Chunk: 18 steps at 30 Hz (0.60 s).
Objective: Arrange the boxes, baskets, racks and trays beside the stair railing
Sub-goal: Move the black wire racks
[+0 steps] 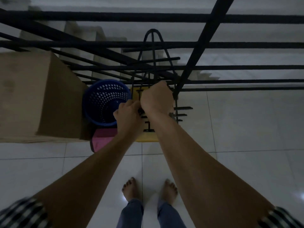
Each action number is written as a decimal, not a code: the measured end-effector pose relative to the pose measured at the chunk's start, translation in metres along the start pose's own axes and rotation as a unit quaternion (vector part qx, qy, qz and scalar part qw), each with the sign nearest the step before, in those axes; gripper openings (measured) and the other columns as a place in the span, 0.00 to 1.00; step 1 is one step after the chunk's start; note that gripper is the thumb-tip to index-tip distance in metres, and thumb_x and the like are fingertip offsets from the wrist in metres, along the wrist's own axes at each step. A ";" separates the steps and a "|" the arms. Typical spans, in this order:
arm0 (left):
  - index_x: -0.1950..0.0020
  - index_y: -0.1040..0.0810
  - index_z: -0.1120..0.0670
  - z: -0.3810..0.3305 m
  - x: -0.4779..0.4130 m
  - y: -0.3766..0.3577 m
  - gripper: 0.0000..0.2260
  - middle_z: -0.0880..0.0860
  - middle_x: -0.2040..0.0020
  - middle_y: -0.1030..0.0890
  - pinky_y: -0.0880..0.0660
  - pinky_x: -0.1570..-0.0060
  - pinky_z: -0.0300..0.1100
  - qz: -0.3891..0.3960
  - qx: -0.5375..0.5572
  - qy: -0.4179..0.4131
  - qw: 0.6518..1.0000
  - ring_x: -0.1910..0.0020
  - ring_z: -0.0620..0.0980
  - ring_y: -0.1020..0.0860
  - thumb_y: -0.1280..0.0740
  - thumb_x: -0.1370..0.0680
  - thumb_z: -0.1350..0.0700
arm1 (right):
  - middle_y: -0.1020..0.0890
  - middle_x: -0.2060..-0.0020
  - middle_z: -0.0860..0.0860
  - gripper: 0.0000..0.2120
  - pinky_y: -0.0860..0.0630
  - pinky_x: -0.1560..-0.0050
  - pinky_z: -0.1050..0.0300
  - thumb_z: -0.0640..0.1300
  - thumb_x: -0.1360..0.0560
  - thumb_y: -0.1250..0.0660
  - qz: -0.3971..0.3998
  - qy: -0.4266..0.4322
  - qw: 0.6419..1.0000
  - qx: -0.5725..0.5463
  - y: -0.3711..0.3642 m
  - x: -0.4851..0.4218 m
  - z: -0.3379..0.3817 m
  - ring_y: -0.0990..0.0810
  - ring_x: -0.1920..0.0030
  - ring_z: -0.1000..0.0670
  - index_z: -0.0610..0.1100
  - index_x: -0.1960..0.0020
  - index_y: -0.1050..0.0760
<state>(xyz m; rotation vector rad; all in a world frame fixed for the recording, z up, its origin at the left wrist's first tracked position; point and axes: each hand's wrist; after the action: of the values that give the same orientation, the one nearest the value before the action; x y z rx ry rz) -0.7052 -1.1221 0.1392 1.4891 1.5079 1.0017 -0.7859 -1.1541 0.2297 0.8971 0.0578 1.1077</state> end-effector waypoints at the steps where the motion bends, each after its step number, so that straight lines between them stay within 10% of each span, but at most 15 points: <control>1: 0.50 0.23 0.50 0.001 0.006 0.001 0.11 0.48 0.53 0.23 0.38 0.55 0.46 0.000 -0.009 -0.007 1.000 0.49 0.54 0.27 0.30 0.29 0.63 | 0.19 0.46 0.46 0.13 0.23 0.47 0.49 0.41 0.20 0.38 0.000 -0.006 1.000 -0.001 0.000 0.003 -0.002 0.20 0.46 0.45 0.40 0.36 0.30; 9: 0.47 0.23 0.53 0.005 0.008 0.000 0.08 0.53 0.48 0.24 0.33 0.46 0.53 0.127 -0.059 0.045 0.989 0.43 0.58 0.29 0.33 0.25 0.60 | 0.20 0.48 0.45 0.12 0.22 0.49 0.49 0.41 0.20 0.38 0.028 0.003 1.000 0.000 -0.008 0.021 -0.017 0.20 0.49 0.46 0.41 0.37 0.31; 13: 0.44 0.24 0.50 -0.002 0.000 -0.001 0.10 0.53 0.46 0.28 0.52 0.30 0.70 0.157 -0.162 0.018 0.974 0.38 0.59 0.33 0.36 0.25 0.59 | 0.21 0.45 0.48 0.16 0.29 0.39 0.40 0.43 0.20 0.39 0.050 -0.014 0.997 0.053 -0.003 0.006 -0.019 0.22 0.44 0.44 0.44 0.33 0.33; 18: 0.39 0.26 0.49 -0.020 -0.005 0.006 0.16 0.53 0.44 0.25 0.54 0.30 0.68 0.183 -0.232 -0.047 0.954 0.38 0.60 0.31 0.37 0.27 0.57 | 0.25 0.58 0.50 0.16 0.34 0.40 0.47 0.41 0.20 0.41 0.057 0.005 0.992 0.110 0.010 -0.016 -0.036 0.28 0.54 0.48 0.43 0.32 0.33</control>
<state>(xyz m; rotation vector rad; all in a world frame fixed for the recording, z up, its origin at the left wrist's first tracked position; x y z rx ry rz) -0.7215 -1.1275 0.1524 1.4654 0.8574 1.3692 -0.8182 -1.1436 0.2063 1.1025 0.1399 1.2287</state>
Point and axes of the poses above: each hand's wrist, its own x-axis away from the middle knuckle, its own y-axis out of the back of the hand, z = x × y
